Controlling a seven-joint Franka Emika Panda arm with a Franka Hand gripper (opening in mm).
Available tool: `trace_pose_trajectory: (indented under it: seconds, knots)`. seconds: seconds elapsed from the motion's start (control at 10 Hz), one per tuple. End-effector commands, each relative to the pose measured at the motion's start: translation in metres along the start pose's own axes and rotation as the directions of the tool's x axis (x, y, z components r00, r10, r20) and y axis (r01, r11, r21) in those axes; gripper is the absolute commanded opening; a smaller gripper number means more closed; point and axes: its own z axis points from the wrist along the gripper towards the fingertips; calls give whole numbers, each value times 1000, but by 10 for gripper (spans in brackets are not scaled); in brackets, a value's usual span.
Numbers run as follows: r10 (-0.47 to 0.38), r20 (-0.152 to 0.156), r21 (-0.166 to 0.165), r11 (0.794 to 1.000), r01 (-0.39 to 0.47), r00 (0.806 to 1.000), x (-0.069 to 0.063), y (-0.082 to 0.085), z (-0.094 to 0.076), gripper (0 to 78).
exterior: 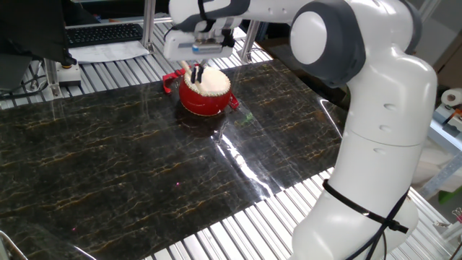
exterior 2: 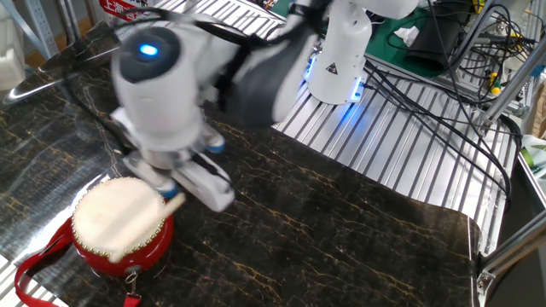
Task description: Play the drum
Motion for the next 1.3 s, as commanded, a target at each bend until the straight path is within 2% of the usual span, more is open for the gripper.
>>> trace_pose_trajectory:
  seconds: [0.1,0.3,0.5,0.6,0.8,1.0,1.3]
  knots:
    - [17,-2,46,999,-17,1000,-19,-40,-12,11]
    - [32,-7,23,999,-31,999,-20,-32,-5,11]
    - [34,-15,26,999,-34,999,-7,23,18,11]
    - [49,-26,18,999,-48,998,-2,34,21,11]
    - [79,-28,-8,997,-79,997,-2,34,21,11]
    - [44,-48,-4,999,-44,998,-2,34,21,11]
    - [10,-41,0,1000,-10,999,-2,34,21,11]
